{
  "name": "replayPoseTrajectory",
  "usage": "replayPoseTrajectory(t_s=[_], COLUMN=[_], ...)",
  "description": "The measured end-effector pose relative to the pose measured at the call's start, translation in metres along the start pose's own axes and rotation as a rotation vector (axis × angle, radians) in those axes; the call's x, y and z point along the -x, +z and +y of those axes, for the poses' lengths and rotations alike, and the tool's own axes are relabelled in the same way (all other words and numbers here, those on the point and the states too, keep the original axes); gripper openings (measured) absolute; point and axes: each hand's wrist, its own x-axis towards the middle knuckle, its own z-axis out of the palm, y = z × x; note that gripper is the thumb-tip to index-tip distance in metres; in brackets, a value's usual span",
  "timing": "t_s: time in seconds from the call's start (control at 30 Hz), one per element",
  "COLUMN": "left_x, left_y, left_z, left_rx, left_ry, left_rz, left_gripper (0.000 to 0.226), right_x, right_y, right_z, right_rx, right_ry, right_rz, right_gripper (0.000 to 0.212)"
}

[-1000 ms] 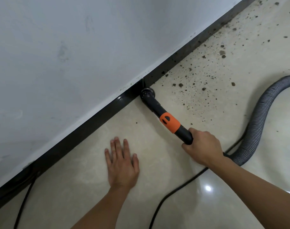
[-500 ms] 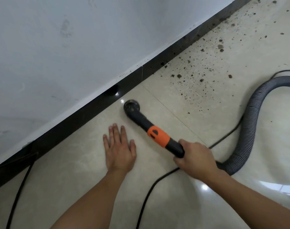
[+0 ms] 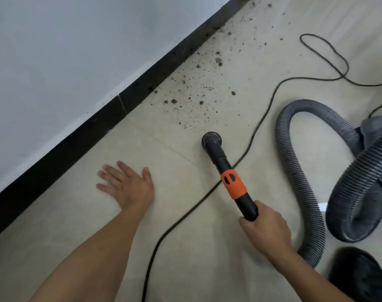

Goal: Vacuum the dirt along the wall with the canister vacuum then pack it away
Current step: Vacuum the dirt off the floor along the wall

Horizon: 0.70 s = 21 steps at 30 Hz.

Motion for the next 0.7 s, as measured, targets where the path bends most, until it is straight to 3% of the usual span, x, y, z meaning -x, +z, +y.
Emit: replayPoseTrajectory(t_s=[0.13,0.3,0.5,0.7], left_x=[-0.007,-0.009,-0.014,-0.014], left_y=[0.007,0.005,0.007,0.007], left_z=[0.010,0.011,0.011,0.010], left_rx=[-0.037,-0.048,-0.052,-0.029], left_ry=[0.033,0.067,0.079,0.081], left_rz=[0.048,0.058,0.056,0.079], left_gripper=[0.081,0.079,0.077,0.077], right_x=[-0.001,-0.014,-0.063,-0.044], right_y=[0.004,0.005,-0.010,0.006], right_z=[0.008,-0.014,-0.047,-0.075], right_rx=[0.033,0.120,-0.007,0.193], right_ry=[-0.001,-0.146,-0.084,-0.285], right_rz=[-0.011,-0.132,-0.029,-0.210], right_gripper=[0.017,0.017,0.016,0.018])
